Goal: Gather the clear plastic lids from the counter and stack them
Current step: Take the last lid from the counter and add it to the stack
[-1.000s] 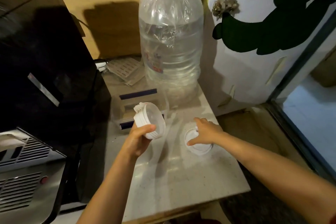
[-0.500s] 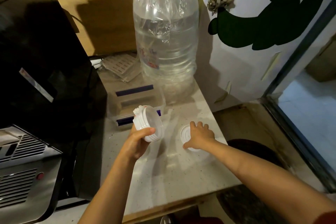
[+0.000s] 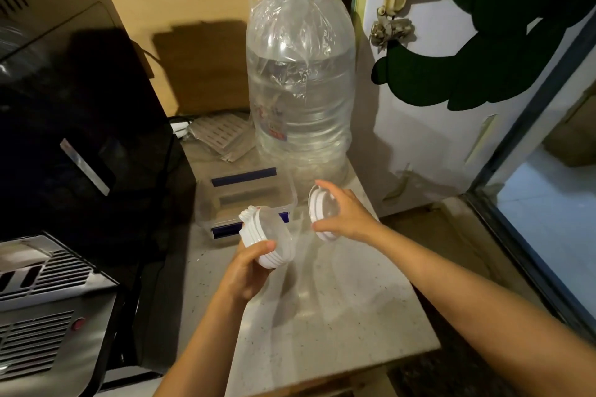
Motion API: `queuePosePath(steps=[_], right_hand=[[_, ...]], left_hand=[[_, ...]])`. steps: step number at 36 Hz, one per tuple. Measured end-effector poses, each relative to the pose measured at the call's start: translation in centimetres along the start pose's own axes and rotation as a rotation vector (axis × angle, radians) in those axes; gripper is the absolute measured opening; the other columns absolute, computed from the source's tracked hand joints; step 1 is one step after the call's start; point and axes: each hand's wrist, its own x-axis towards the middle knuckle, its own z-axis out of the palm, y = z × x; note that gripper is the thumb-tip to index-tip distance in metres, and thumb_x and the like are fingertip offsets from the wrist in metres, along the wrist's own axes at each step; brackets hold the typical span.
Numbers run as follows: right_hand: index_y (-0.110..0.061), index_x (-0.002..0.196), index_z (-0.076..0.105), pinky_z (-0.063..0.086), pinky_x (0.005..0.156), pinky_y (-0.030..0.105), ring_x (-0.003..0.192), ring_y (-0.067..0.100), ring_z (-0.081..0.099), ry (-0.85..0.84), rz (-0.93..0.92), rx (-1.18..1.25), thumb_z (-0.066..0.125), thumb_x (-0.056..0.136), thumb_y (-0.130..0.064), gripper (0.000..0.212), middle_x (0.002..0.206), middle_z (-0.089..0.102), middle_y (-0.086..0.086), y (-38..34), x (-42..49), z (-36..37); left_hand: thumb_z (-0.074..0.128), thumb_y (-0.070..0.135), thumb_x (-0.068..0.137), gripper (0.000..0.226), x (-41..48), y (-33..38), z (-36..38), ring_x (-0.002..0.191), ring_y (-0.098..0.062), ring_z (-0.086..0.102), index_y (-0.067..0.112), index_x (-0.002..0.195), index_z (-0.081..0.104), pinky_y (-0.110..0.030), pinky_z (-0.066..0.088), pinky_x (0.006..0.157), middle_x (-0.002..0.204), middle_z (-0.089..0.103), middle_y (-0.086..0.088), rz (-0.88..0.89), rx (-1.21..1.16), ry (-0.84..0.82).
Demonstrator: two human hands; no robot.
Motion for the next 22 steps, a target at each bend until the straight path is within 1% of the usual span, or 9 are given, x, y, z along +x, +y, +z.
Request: queuePosePath(steps=[2, 4, 6, 9, 12, 14, 17, 20, 22], right_hand=[[-0.038, 0.14, 0.024, 0.04, 0.097, 0.034, 0.126, 0.022, 0.037, -0.058, -0.054, 0.229, 0.07, 0.076, -0.013, 0.083, 0.136, 0.032, 0.005, -1.6, -0.3, -0.8], [-0.043, 0.136, 0.025, 0.047, 0.087, 0.032, 0.113, 0.018, 0.046, -0.173, -0.072, 0.438, 0.07, 0.074, -0.012, 0.083, 0.128, 0.036, 0.004, -3.1, -0.8, -1.4], [-0.048, 0.126, 0.032, 0.049, 0.085, 0.037, 0.108, 0.022, 0.05, -0.287, -0.081, 0.619, 0.07, 0.062, -0.017, 0.081, 0.127, 0.04, 0.008, -4.0, -1.0, -1.6], [-0.049, 0.114, 0.04, 0.05, 0.081, 0.038, 0.103, 0.023, 0.051, -0.371, -0.081, 0.838, 0.067, 0.05, -0.025, 0.074, 0.12, 0.045, 0.001, -4.7, -1.0, -1.1], [-0.043, 0.116, 0.041, 0.053, 0.073, 0.034, 0.1, 0.022, 0.049, -0.398, -0.078, 0.984, 0.064, 0.048, -0.025, 0.074, 0.116, 0.045, -0.001, -5.2, -0.8, -0.4], [-0.039, 0.114, 0.045, 0.049, 0.076, 0.038, 0.101, 0.023, 0.047, -0.418, -0.072, 1.087, 0.065, 0.046, -0.02, 0.073, 0.115, 0.048, 0.001, -5.6, -0.5, -0.1], [-0.031, 0.104, 0.056, 0.044, 0.079, 0.042, 0.101, 0.024, 0.048, -0.515, -0.107, 1.241, 0.074, 0.039, -0.022, 0.068, 0.11, 0.055, 0.002, -6.0, -0.2, 0.2], [-0.02, 0.105, 0.062, 0.046, 0.08, 0.04, 0.099, 0.025, 0.053, -0.589, -0.103, 1.302, 0.069, 0.042, -0.026, 0.063, 0.11, 0.06, 0.007, -6.3, 0.1, 0.5], [-0.014, 0.104, 0.067, 0.047, 0.082, 0.039, 0.097, 0.027, 0.057, -0.601, -0.072, 1.319, 0.067, 0.041, -0.027, 0.064, 0.108, 0.063, 0.011, -6.4, 0.2, 0.7]], left_hand=[[0.077, 0.023, 0.028, 0.076, 0.1, -0.1, -0.1, 0.088, -0.018, 0.052, 0.028, 0.099, 0.049, -0.029, 0.055, 0.066, 0.093, 0.051, -0.005, -0.013, -0.027, -0.001], [0.087, 0.033, 0.016, 0.093, 0.2, 0.0, -0.1, 0.091, -0.02, 0.052, 0.027, 0.1, 0.05, -0.03, 0.057, 0.066, 0.095, 0.051, -0.006, -0.023, -0.06, -0.012], [0.088, 0.038, 0.013, 0.095, 0.3, 0.2, 0.1, 0.091, -0.021, 0.051, 0.026, 0.099, 0.051, -0.03, 0.058, 0.065, 0.095, 0.051, -0.006, -0.027, -0.097, -0.018], [0.089, 0.036, 0.013, 0.093, 0.5, 0.6, 0.4, 0.088, -0.021, 0.054, 0.023, 0.099, 0.054, -0.031, 0.058, 0.065, 0.093, 0.055, -0.006, -0.036, -0.157, -0.029], [0.09, 0.034, 0.015, 0.091, 0.8, 1.1, 0.5, 0.08, -0.019, 0.063, 0.021, 0.099, 0.057, -0.032, 0.058, 0.067, 0.084, 0.068, -0.004, -0.033, -0.184, -0.038], [0.09, 0.035, 0.017, 0.088, 0.9, 1.5, 0.5, 0.076, -0.016, 0.067, 0.022, 0.098, 0.058, -0.033, 0.058, 0.068, 0.079, 0.074, 0.0, -0.016, -0.183, -0.044], [0.089, 0.035, 0.019, 0.083, 0.8, 2.1, 0.7, 0.082, -0.017, 0.064, 0.024, 0.096, 0.06, -0.033, 0.058, 0.069, 0.081, 0.074, 0.001, 0.013, -0.187, -0.055], [0.089, 0.034, 0.02, 0.085, 0.7, 2.5, 0.9, 0.09, -0.022, 0.058, 0.024, 0.098, 0.059, -0.034, 0.058, 0.069, 0.092, 0.067, -0.004, 0.028, -0.212, -0.04], [0.09, 0.032, 0.019, 0.085, 0.7, 2.7, 1.0, 0.092, -0.023, 0.057, 0.024, 0.098, 0.06, -0.035, 0.058, 0.069, 0.093, 0.067, -0.005, 0.039, -0.244, -0.032]])
